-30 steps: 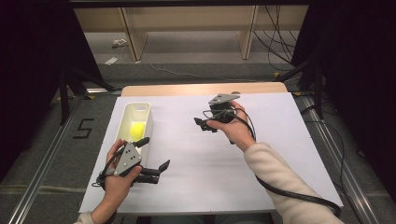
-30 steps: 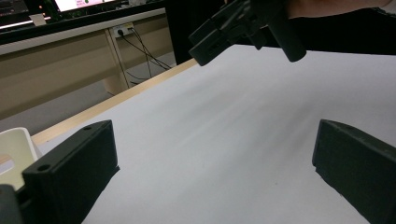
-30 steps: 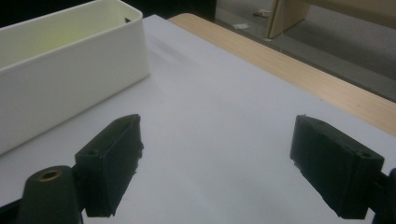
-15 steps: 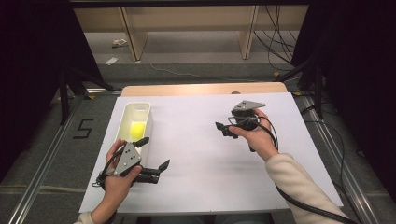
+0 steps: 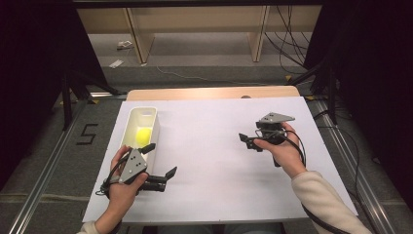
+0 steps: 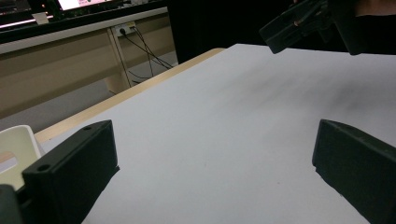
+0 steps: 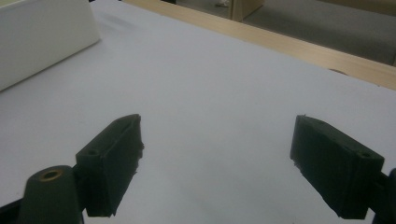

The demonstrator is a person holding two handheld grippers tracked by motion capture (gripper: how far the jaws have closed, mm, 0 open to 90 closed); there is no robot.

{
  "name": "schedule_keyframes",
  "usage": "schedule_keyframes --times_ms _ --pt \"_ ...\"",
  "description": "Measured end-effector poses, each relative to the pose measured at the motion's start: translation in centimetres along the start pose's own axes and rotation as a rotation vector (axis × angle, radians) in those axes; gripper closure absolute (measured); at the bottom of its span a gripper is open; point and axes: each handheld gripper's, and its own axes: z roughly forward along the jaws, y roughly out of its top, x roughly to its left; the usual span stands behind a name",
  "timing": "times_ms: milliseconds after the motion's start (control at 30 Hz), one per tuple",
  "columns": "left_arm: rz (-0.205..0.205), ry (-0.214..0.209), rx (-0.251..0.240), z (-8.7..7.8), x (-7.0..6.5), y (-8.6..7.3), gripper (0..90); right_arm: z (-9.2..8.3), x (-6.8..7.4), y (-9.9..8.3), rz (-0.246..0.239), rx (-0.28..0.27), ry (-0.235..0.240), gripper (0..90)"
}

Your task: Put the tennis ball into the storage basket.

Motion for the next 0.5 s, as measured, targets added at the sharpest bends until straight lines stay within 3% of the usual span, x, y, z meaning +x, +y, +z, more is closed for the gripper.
schedule_keyframes --times_ms 500 --pt "-0.001 0.002 0.003 0.0 0.0 0.0 0.0 -2.1 -0.8 -2.4 0.023 -0.012 -0.011 17.7"
